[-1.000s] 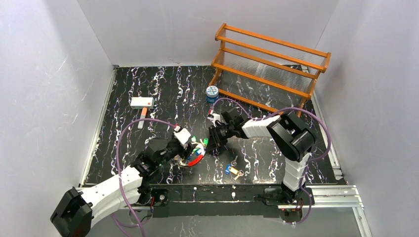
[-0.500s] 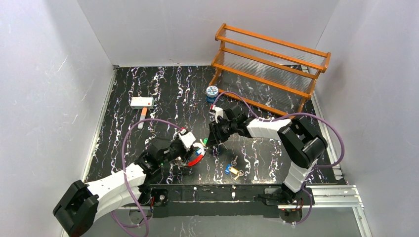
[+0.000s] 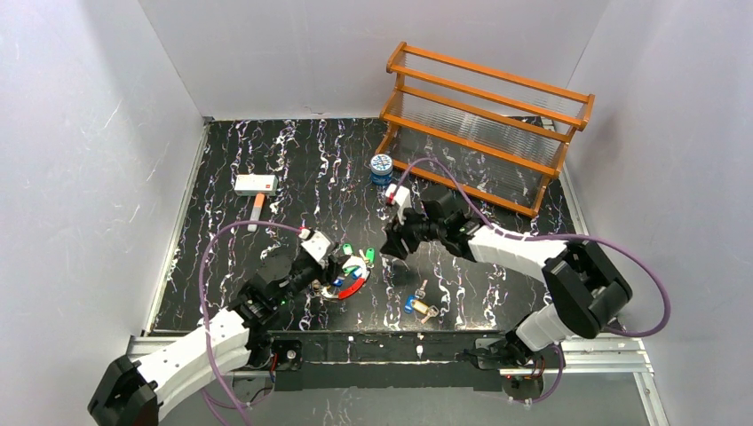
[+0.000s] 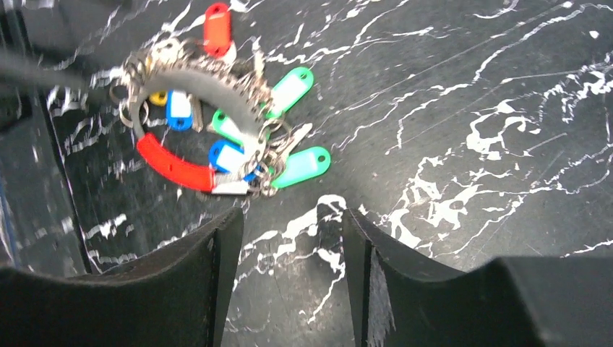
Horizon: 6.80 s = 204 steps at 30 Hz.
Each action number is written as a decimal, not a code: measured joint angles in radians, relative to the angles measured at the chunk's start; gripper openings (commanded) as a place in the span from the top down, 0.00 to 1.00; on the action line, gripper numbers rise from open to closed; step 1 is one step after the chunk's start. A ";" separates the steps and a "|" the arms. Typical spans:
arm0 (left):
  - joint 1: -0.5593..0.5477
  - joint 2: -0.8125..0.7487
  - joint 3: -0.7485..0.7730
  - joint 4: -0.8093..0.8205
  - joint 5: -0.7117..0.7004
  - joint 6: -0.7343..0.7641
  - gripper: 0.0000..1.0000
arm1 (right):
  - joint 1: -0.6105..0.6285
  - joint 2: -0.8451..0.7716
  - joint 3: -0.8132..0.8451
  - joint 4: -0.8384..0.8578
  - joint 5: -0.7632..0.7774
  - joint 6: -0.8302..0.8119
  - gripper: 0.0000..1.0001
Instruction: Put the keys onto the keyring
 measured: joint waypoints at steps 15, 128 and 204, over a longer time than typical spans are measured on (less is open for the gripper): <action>0.000 -0.183 -0.013 -0.147 -0.129 -0.124 0.59 | 0.124 -0.069 -0.271 0.336 -0.161 -0.516 0.40; -0.058 -0.141 -0.158 0.269 0.338 -0.058 0.71 | 0.144 -0.263 -0.419 0.706 -0.314 -0.207 0.99; -0.163 -0.211 -0.030 0.046 0.124 0.054 0.69 | 0.134 -0.298 -0.344 0.464 -0.410 -0.370 0.99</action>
